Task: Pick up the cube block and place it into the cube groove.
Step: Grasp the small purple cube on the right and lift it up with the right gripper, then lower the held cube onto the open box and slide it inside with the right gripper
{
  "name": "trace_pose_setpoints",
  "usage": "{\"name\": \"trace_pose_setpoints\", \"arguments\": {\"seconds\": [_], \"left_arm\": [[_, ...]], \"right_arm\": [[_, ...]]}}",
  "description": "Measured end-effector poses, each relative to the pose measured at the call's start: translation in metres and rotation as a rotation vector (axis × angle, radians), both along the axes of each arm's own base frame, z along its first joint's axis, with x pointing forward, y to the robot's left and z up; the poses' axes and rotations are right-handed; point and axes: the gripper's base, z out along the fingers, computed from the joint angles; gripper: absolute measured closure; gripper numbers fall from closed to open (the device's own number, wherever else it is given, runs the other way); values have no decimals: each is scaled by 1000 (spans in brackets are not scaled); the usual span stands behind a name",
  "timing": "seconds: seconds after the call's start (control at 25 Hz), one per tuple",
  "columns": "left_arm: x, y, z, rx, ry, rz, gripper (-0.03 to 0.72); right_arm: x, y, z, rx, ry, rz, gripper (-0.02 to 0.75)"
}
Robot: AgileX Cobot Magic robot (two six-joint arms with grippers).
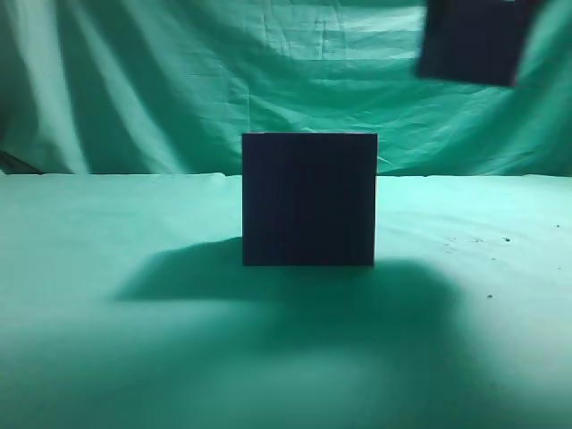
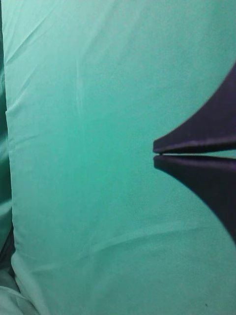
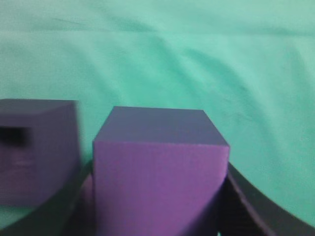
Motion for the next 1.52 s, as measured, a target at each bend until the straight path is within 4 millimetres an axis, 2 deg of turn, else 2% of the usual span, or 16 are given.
{"name": "trace_pose_setpoints", "arguments": {"seconds": [0.12, 0.2, 0.32, 0.48, 0.6, 0.76, 1.04, 1.28, 1.52], "left_arm": [[0, 0, 0, 0, 0, 0, 688], [0, 0, 0, 0, 0, 0, 688], [0, 0, 0, 0, 0, 0, 688], [0, 0, 0, 0, 0, 0, 688], [0, 0, 0, 0, 0, 0, 688], [0, 0, 0, 0, 0, 0, 688], [0, 0, 0, 0, 0, 0, 688], [0, 0, 0, 0, 0, 0, 688], [0, 0, 0, 0, 0, 0, 688]], "right_arm": [[-13, 39, 23, 48, -62, 110, 311], [-23, 62, 28, 68, -62, 164, 311], [-27, 90, 22, 66, -42, 214, 311], [-20, 113, 2, 47, -6, 237, 311], [-14, 118, -12, 16, 17, 238, 311], [-9, 118, -21, -24, 16, 214, 311], [-8, 118, -21, -28, 12, 201, 311], [-18, 107, -22, -59, 18, 198, 311], [-20, 107, -22, -43, 31, 171, 311]]}}
